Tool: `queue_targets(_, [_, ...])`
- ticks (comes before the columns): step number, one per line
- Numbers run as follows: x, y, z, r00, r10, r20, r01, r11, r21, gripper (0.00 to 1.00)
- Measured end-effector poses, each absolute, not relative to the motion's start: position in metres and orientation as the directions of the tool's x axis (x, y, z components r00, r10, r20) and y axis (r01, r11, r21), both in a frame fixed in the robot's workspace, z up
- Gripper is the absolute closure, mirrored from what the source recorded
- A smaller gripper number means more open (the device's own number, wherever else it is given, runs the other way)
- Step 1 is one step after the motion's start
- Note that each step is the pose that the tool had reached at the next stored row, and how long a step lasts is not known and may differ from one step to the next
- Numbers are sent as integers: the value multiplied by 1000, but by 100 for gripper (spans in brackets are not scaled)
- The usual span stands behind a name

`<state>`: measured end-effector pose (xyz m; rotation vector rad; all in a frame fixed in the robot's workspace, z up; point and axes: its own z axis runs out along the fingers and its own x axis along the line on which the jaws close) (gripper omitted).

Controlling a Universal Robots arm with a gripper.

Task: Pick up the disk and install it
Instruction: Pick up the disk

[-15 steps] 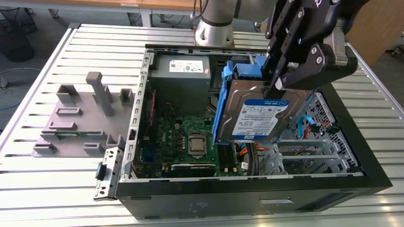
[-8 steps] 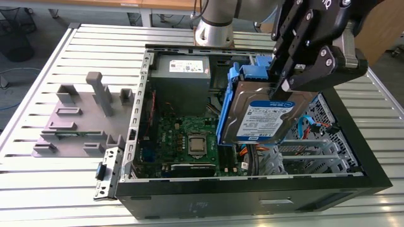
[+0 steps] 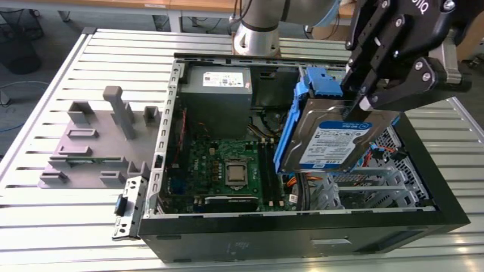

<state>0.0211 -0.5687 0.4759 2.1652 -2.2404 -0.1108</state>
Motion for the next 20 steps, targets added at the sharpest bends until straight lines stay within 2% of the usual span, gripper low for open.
queue_targets(20, [78, -572, 475, -35, -999, -32, -997, 33, 71, 65])
